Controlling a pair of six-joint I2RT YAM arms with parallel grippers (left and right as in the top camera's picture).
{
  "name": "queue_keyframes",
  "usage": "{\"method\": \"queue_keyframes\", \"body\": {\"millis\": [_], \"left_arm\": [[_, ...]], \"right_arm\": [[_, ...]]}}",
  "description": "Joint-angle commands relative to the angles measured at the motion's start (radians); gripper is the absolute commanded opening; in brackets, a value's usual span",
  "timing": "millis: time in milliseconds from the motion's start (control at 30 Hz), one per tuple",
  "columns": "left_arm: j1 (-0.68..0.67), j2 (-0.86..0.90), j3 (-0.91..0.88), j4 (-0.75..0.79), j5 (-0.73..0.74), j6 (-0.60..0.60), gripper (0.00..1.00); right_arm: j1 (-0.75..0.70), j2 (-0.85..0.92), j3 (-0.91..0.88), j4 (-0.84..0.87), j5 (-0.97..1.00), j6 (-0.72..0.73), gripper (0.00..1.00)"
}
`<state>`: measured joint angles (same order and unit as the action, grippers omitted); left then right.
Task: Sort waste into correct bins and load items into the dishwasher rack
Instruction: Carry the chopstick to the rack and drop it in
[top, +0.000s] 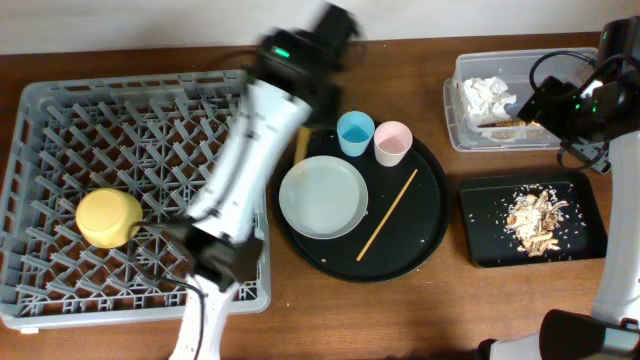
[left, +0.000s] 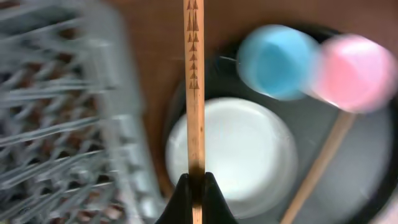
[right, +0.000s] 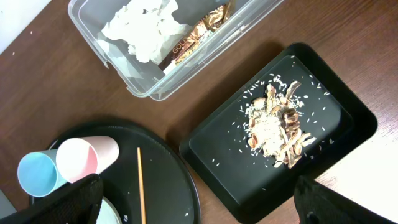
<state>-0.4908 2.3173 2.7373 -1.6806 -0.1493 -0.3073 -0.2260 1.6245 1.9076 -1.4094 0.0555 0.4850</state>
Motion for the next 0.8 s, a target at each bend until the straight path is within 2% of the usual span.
{"method": "queue_keyframes", "body": {"millis": [0, 133, 233, 533, 600, 767], "left_arm": [[0.139, 0.008, -0.025, -0.008, 0.101, -0.014, 0.01], [0.227, 0.041, -0.076, 0.005, 0.163, -0.011, 0.01], [0.243, 0.056, -0.128, 0.045, 0.165, 0.035, 0.01], [0.259, 0.056, -0.274, 0.171, 0.058, 0.048, 0.01], [0.267, 0.056, -0.323, 0.193, 0.058, 0.113, 0.01], [0.289, 0.056, -0.385, 0.218, 0.059, 0.122, 0.01]], "right_arm": [[-0.002, 0.004, 0.009, 0.000, 0.005, -0.009, 0.99], [-0.002, 0.004, 0.009, 0.000, 0.006, -0.009, 0.99], [-0.002, 0.004, 0.009, 0.000, 0.006, -0.009, 0.99], [-0.002, 0.004, 0.009, 0.000, 0.005, -0.009, 0.99], [-0.002, 0.004, 0.009, 0.000, 0.006, -0.009, 0.99], [-0.002, 0.004, 0.009, 0.000, 0.006, -0.009, 0.99]]}}
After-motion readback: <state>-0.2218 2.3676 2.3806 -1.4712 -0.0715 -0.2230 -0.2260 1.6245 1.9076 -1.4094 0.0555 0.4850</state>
